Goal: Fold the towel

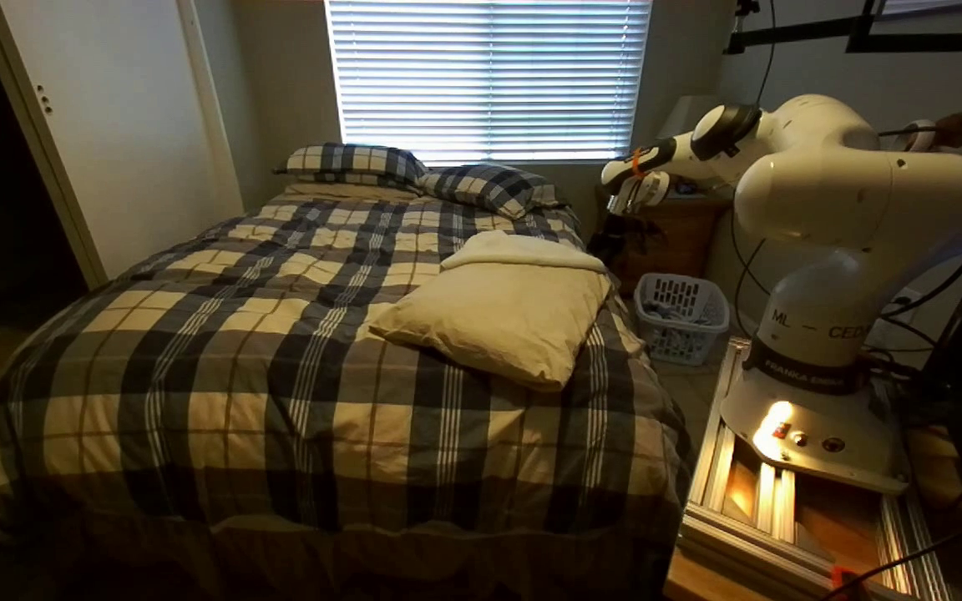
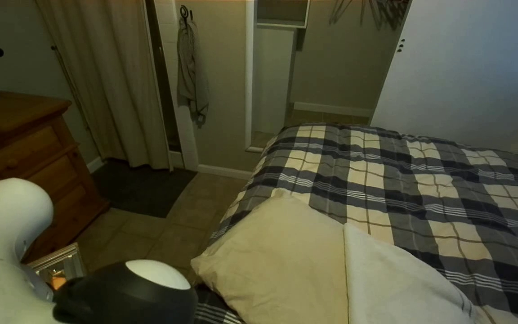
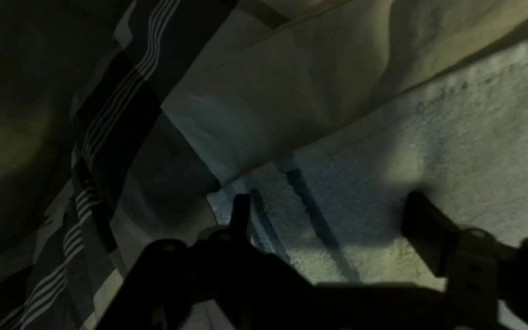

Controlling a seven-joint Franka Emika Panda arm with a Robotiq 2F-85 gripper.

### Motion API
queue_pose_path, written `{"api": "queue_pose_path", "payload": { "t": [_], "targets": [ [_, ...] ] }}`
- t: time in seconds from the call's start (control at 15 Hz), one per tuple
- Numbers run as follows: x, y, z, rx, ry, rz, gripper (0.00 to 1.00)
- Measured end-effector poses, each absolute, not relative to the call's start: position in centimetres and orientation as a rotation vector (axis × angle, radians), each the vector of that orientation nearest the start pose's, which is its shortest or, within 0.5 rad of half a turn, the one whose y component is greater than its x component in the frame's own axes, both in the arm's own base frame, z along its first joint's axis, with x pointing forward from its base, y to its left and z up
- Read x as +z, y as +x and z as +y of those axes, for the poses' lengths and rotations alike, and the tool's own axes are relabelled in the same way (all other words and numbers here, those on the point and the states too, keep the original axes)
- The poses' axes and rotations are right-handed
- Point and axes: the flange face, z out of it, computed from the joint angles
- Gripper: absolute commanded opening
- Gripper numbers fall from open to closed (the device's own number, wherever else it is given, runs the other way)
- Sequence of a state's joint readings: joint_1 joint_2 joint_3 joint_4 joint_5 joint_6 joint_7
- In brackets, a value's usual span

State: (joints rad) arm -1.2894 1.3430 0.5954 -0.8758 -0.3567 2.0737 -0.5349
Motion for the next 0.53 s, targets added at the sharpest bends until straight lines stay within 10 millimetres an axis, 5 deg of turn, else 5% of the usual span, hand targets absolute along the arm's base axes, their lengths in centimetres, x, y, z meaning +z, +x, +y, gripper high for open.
{"api": "queue_pose_path", "payload": {
  "t": [0.2, 0.27, 0.4, 0.53],
  "targets": [
    [10.6, 44.0, -64.3, -0.260, -2.843, 0.574, 0.99],
    [10.4, 44.1, -64.3, -0.260, -2.841, 0.575, 0.64],
    [9.9, 44.1, -64.3, -0.264, -2.837, 0.582, 0.67],
    [9.6, 44.2, -64.3, -0.268, -2.834, 0.585, 0.54]
  ]
}}
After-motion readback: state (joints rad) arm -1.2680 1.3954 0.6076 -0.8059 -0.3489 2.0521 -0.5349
